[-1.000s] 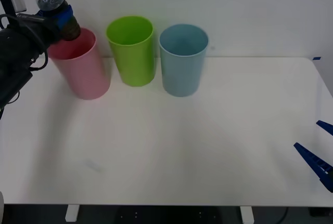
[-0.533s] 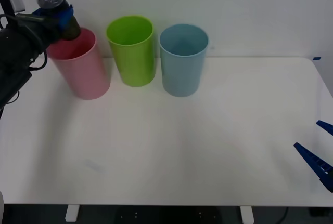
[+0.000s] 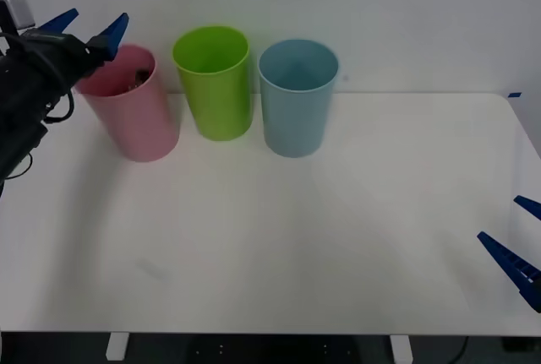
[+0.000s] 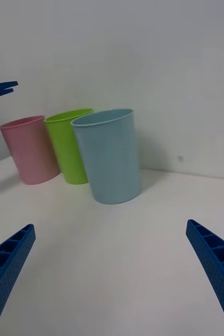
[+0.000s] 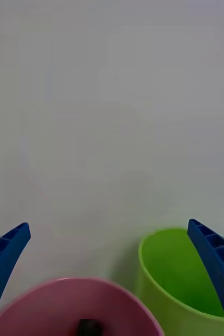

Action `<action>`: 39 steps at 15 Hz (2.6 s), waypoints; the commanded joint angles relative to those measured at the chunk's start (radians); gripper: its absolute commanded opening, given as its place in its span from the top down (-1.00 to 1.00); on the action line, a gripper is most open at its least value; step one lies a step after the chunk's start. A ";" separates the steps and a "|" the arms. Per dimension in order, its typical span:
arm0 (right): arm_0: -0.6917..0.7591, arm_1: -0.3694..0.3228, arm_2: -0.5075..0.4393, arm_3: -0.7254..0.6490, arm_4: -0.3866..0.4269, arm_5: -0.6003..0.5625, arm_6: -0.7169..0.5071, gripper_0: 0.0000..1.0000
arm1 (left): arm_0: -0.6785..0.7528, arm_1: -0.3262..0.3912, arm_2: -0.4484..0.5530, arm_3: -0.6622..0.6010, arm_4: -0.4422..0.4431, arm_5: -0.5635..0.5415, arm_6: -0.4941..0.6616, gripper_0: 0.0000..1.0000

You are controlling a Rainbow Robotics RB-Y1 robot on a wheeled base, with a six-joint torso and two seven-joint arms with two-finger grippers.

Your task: Grasp the object on the table and drop it into the matching bin: aluminum can to the light blue bin, PET bottle to the pink bin.

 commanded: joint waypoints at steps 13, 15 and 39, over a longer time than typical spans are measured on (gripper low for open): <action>0.000 0.000 0.000 0.000 0.000 0.000 0.000 -1.00 | 0.429 0.008 0.158 -0.308 0.229 -0.310 -0.039 -1.00; 0.000 0.000 0.000 0.000 0.000 0.000 0.000 -1.00 | 0.472 0.010 0.192 -0.308 0.244 -0.370 -0.054 -1.00; 0.000 0.000 0.000 0.000 0.000 0.000 0.000 -1.00 | 0.947 0.037 0.157 -0.383 0.456 -0.635 -0.413 -1.00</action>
